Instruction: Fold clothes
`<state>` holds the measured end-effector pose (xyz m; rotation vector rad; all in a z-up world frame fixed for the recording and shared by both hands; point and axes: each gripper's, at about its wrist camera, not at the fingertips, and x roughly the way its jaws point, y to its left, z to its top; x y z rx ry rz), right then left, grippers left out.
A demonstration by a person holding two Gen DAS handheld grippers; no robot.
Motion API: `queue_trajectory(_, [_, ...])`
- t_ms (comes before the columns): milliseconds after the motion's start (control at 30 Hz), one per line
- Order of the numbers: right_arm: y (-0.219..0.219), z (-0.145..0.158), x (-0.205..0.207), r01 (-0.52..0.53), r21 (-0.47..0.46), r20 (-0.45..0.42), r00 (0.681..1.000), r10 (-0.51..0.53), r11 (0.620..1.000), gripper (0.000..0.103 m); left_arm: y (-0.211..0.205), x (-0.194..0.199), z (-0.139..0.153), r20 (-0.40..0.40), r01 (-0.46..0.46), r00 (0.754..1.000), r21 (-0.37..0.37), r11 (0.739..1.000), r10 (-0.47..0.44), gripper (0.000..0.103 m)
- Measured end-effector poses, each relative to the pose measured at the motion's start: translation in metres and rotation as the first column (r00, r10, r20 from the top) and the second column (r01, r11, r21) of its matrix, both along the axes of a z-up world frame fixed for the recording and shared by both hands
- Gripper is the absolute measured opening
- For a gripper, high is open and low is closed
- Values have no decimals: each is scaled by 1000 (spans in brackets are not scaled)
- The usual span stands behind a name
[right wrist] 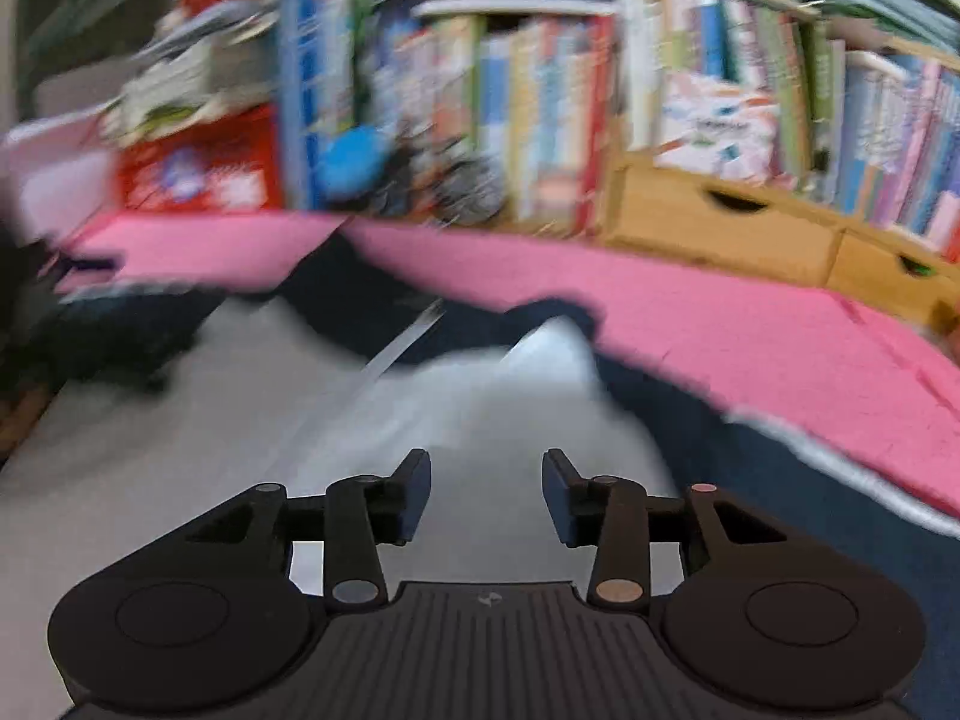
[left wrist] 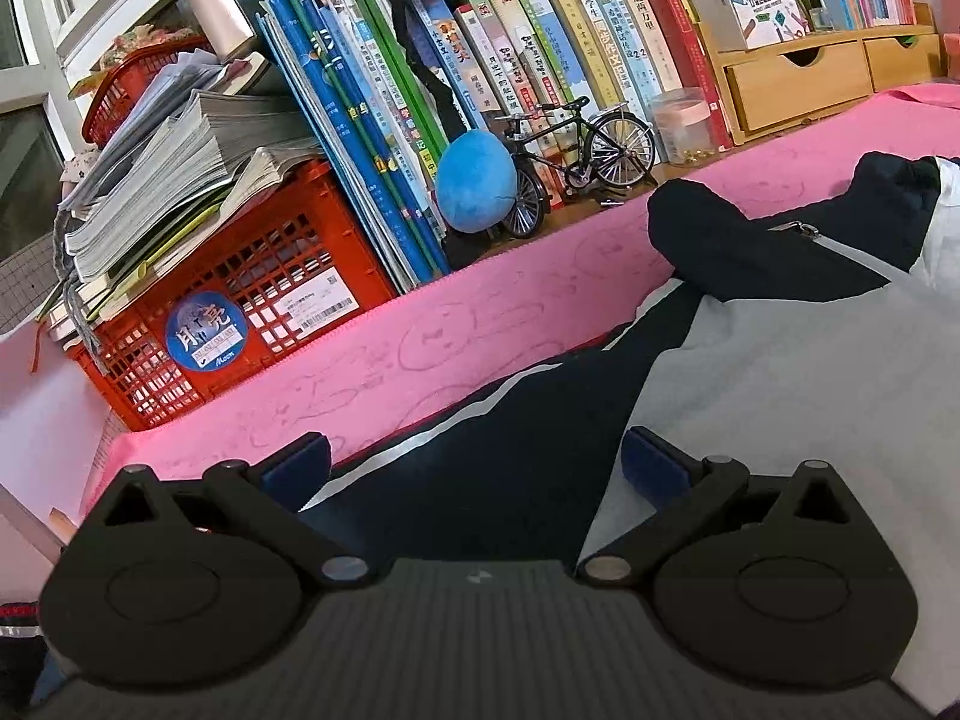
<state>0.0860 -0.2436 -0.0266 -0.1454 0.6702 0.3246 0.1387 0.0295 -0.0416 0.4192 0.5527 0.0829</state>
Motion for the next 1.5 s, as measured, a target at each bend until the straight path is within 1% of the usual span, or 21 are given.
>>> queue_trajectory(67, [-13, -8, -16, 24, -31, -21, 999, -24, 999, 41, 4, -4, 1, -7, -6, 1000, -17, 1000, 6, 103])
queue_trajectory(167, [-63, -13, -34, 131, -40, -4, 991, -132, 991, 44, 18, -18, 4, -23, 1, 1000, -67, 998, -2, 103])
queue_trajectory(200, [-87, -12, -40, 187, -40, 1, 982, -187, 982, 48, 24, -24, 5, -29, 3, 1000, -78, 997, -6, 103])
queue_trajectory(233, [-108, -10, -44, 259, -60, 16, 966, -258, 964, 56, 30, -30, 6, -32, 5, 999, -85, 996, -8, 103])
queue_trajectory(300, [-145, -11, -49, 413, -154, 56, 911, -410, 898, 61, 41, -45, 7, -21, 0, 1000, -67, 998, -2, 103])
queue_trajectory(367, [-180, -12, -53, 548, -232, 103, 835, -540, 804, 61, 49, -60, 8, -16, -8, 1000, -46, 999, 7, 103])
queue_trajectory(433, [-199, -10, -59, 621, -250, 102, 780, -618, 743, 60, 55, -75, 11, -23, -23, 999, -37, 999, 22, 103])
queue_trajectory(467, [-203, -7, -67, 623, -210, 97, 780, -618, 753, 60, 56, -85, 13, -20, -22, 1000, -35, 999, 21, 103])
queue_trajectory(500, [-202, -5, -74, 610, -167, 94, 792, -603, 775, 60, 55, -94, 15, -17, -14, 1000, -37, 999, 13, 103])
queue_trajectory(667, [-154, 1, -105, 413, -22, 104, 907, -409, 910, 61, 45, -130, 22, -15, 84, 996, -44, 995, -84, 103])
queue_trajectory(767, [-127, 7, -109, 309, 28, 101, 945, -310, 951, 64, 41, -129, 31, 12, 101, 995, -24, 995, -101, 103])
queue_trajectory(833, [-114, 15, -99, 294, 18, 116, 949, -294, 956, 74, 44, -117, 43, 39, 97, 995, -40, 995, -95, 103])
queue_trajectory(933, [-112, 26, -79, 308, 5, 129, 943, -306, 951, 75, 54, -89, 60, 50, 75, 996, -94, 993, -71, 103])
queue_trajectory(1000, [-108, 28, -67, 293, 12, 128, 948, -292, 956, 75, 62, -73, 60, 26, 67, 998, -146, 987, -64, 103])
queue_trajectory(1067, [-102, 25, -59, 271, 20, 113, 956, -272, 962, 75, 64, -72, 48, 7, 64, 998, -135, 989, -64, 103])
queue_trajectory(1200, [-86, 11, -66, 180, 24, 74, 981, -182, 983, 75, 70, -70, 24, -29, 60, 998, -112, 992, -64, 103])
queue_trajectory(1300, [-80, -3, -62, 179, -54, 56, 983, -177, 982, 75, 74, -68, 6, -57, 57, 996, -95, 994, -63, 103])
queue_trajectory(1367, [-88, -13, -56, 224, -100, 66, 974, -218, 969, 82, 78, -66, 4, -68, 36, 997, -90, 995, -42, 103])
queue_trajectory(1400, [-99, -15, -53, 251, -84, 69, 967, -245, 964, 88, 80, -65, 4, -62, 12, 998, -63, 998, -16, 103])
queue_trajectory(1467, [-125, -15, -42, 377, -81, 61, 926, -373, 923, 87, 86, -65, 2, -47, -36, 998, -2, 999, 36, 103])
queue_trajectory(1500, [-139, -15, -37, 433, -84, 60, 901, -429, 897, 87, 90, -66, 2, -43, -49, 998, 1, 999, 49, 103])
